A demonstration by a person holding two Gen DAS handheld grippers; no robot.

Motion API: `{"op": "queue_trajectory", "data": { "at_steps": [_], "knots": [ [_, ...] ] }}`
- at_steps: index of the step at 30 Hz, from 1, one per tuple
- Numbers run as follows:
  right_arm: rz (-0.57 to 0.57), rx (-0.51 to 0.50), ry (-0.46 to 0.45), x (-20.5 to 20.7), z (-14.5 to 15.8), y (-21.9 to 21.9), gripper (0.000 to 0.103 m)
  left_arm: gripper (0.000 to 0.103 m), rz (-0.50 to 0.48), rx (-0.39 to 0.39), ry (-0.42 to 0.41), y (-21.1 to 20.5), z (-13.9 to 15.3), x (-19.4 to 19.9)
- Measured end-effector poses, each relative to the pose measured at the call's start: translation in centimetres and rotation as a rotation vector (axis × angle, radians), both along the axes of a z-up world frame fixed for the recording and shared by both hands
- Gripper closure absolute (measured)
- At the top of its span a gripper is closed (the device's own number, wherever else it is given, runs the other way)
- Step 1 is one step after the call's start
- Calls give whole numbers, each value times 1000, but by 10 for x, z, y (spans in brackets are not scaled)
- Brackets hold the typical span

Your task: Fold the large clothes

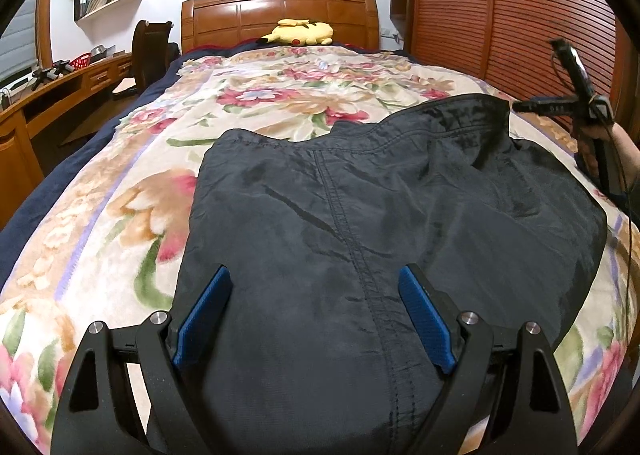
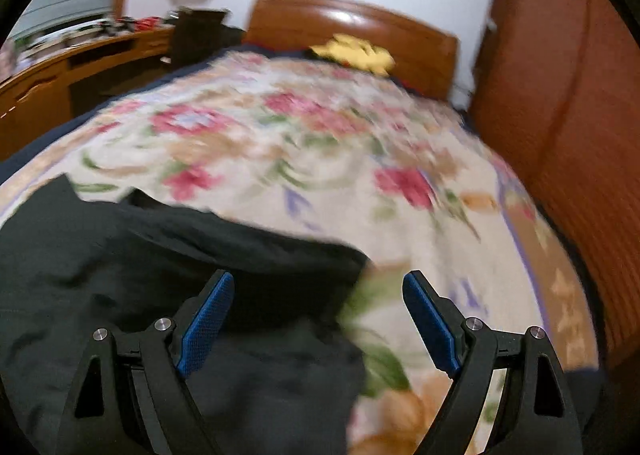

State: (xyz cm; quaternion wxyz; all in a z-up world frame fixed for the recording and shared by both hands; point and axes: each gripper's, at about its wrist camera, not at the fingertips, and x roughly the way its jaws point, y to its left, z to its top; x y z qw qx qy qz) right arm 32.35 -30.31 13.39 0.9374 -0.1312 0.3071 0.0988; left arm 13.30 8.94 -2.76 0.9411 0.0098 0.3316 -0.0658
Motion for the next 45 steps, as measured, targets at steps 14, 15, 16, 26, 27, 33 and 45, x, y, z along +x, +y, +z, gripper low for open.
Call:
{"op": "queue_trajectory", "data": {
  "at_steps": [14, 15, 16, 26, 27, 33, 45],
  "knots": [
    [91, 33, 128, 37, -32, -1, 102, 16, 2, 3, 3, 0, 0, 0],
    [55, 9, 99, 35, -31, -6, 103, 16, 2, 2, 4, 0, -1, 1],
    [-15, -17, 75, 37, -29, -11, 103, 16, 1, 2, 4, 0, -1, 1],
    [-108, 71, 68, 20, -22, -52, 96, 16, 2, 4, 3, 1, -1, 0],
    [-94, 76, 73, 14, -22, -52, 88, 16, 3, 5, 2, 1, -1, 0],
    [1, 118, 164, 13, -32, -45, 36, 16, 7, -2, 1, 4, -1, -1],
    [-25, -1, 175, 15, -49, -50, 99, 16, 10, -4, 2, 7, -1, 0]
  ]
}}
